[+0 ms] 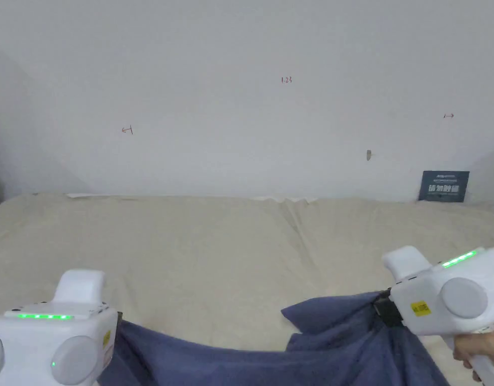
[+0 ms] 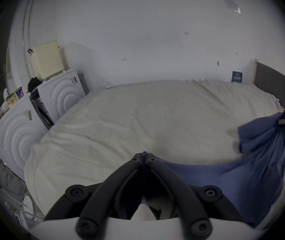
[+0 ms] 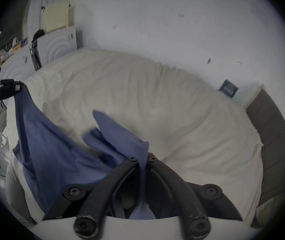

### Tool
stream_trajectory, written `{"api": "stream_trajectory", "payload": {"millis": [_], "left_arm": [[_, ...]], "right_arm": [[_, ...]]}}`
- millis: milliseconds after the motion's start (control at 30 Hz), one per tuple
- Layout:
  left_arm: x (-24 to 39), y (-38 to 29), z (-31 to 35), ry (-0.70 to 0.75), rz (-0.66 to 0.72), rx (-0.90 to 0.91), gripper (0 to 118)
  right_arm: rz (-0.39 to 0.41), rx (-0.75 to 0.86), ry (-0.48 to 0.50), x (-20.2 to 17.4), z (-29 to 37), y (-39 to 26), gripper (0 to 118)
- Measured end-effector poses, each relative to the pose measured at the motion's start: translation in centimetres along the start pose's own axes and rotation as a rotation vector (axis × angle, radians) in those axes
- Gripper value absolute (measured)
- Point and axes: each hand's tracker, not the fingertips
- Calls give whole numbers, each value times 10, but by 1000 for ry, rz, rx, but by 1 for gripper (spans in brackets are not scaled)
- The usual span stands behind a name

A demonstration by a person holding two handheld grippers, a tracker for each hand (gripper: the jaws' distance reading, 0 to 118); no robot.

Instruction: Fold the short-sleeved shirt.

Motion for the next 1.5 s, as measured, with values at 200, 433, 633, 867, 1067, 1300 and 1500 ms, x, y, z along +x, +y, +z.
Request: {"api": "stream_trajectory", "payload": {"millis": [200, 433, 633, 867, 1067, 1300, 1500], "left_arm": [[-30, 36, 44, 45, 44, 113, 0], [-31, 97, 94, 42, 16, 277, 0], [-32, 168, 115, 51, 1, 386, 0], [-31, 260, 101, 57, 27, 429, 0], [-22, 323, 60, 72, 38, 431, 0], [-18, 369, 25, 79, 21, 462, 0], [-6, 387, -1, 105, -19, 503, 0]], "right_arm": [[-147, 161, -23, 44, 96, 17, 3], [-216, 318, -13, 49, 171, 45, 3], [-252, 387, -48, 61, 200, 90, 3], [-360, 456, -46, 95, 199, 172, 3], [-379, 477, -93, 117, 180, 245, 3], [-406, 564, -147, 134, 174, 304, 3], [-343, 540, -168, 143, 162, 317, 3]]}}
